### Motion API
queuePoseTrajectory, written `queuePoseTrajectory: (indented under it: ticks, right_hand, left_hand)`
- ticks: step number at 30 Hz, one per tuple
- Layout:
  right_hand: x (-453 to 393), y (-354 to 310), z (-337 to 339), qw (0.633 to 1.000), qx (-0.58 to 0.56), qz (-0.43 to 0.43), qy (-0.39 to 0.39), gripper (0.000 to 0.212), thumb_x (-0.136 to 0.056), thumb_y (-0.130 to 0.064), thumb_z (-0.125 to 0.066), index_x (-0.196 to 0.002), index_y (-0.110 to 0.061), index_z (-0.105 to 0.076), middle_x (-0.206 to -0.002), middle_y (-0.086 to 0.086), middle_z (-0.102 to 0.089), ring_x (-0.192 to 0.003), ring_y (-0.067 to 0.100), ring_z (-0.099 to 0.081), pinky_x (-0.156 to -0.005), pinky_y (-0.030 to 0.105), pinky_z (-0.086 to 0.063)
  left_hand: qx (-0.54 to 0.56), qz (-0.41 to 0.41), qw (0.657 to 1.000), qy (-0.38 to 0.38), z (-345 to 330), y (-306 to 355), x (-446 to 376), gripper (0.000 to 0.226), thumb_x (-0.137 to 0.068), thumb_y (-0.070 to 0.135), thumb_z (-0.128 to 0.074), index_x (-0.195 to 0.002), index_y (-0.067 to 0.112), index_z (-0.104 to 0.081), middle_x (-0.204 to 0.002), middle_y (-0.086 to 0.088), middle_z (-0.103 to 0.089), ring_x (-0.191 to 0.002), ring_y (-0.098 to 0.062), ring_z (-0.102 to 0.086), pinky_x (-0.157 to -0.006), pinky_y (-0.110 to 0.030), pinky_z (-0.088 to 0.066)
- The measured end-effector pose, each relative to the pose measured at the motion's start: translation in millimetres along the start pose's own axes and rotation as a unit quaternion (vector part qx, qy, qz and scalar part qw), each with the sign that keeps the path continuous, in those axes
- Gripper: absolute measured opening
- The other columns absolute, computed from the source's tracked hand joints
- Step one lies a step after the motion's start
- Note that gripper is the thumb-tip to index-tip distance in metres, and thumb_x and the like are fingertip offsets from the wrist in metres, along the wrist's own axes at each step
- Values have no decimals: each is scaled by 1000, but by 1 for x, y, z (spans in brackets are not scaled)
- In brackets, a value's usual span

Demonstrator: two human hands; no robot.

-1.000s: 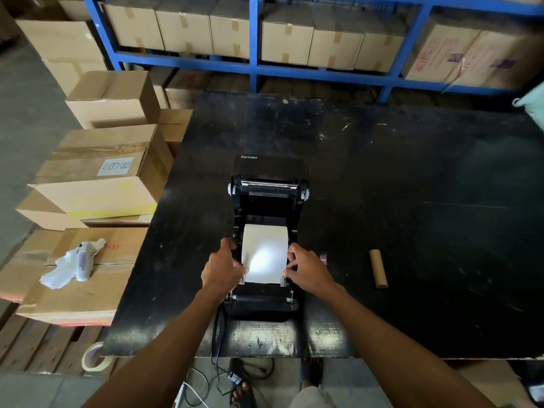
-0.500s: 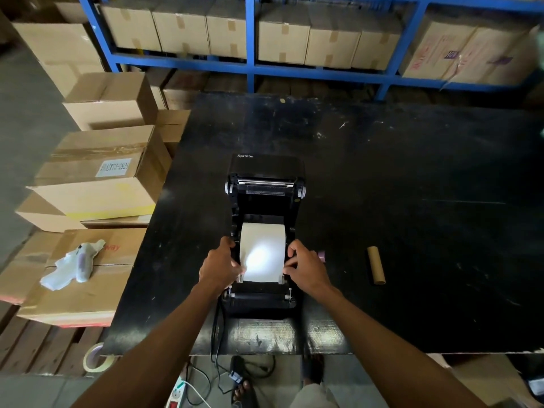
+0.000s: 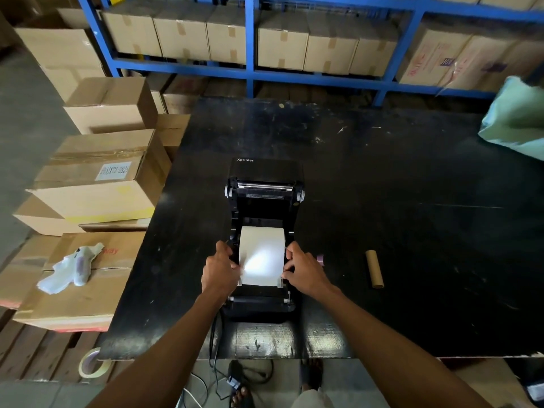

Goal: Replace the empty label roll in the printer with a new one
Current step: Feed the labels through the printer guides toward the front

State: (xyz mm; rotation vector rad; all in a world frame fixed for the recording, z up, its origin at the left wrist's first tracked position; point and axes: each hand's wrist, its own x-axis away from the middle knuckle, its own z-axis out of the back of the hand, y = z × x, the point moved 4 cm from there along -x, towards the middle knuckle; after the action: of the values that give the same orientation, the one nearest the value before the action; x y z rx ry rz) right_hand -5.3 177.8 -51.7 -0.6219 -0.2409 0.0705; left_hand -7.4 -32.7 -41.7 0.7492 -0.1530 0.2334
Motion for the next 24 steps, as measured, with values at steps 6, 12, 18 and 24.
queuePoseTrajectory:
  ticks: [6, 12, 18, 24]
  right_hand:
    - [4, 7, 0, 996, -80, -20, 36, 40, -76, -18, -68, -97, -31, -36, -73, -9, -70, -67, 8, -65, -67, 41, -54]
    - [2, 9, -2, 997, -54, -26, 53, 35, -79, -13, -64, -97, -28, -38, -80, -13, -74, -78, 13, -65, -69, 35, -49]
    - [0, 8, -5, 997, -32, -17, 61, 34, -79, -12, -63, -97, -27, -37, -82, -12, -74, -80, 16, -66, -68, 36, -51]
    - [-2, 10, -3, 998, -47, -7, 47, 36, -81, -12, -65, -98, -28, -37, -85, -10, -75, -75, 12, -65, -64, 30, -46]
  left_hand:
    - [-51, -44, 998, -20, -1, 4, -4, 30, -87, 7, -58, -112, 10, -41, -94, -18, -69, -81, -40, -64, -69, -47, -54]
    - [-75, -55, 995, -30, -2, 4, -4, 35, -86, 10, -58, -114, 15, -39, -93, -14, -69, -79, -35, -63, -65, -42, -51]
    - [-73, -60, 995, 15, 1, 1, 4, 37, -84, 18, -68, -110, 20, -42, -85, -7, -69, -74, -31, -66, -60, -38, -52]
    - [-128, -218, 967, -19, -21, 1, 34, 18, -88, 37, -67, -105, 31, -69, -105, 15, -70, -98, -10, -64, -78, -31, -51]
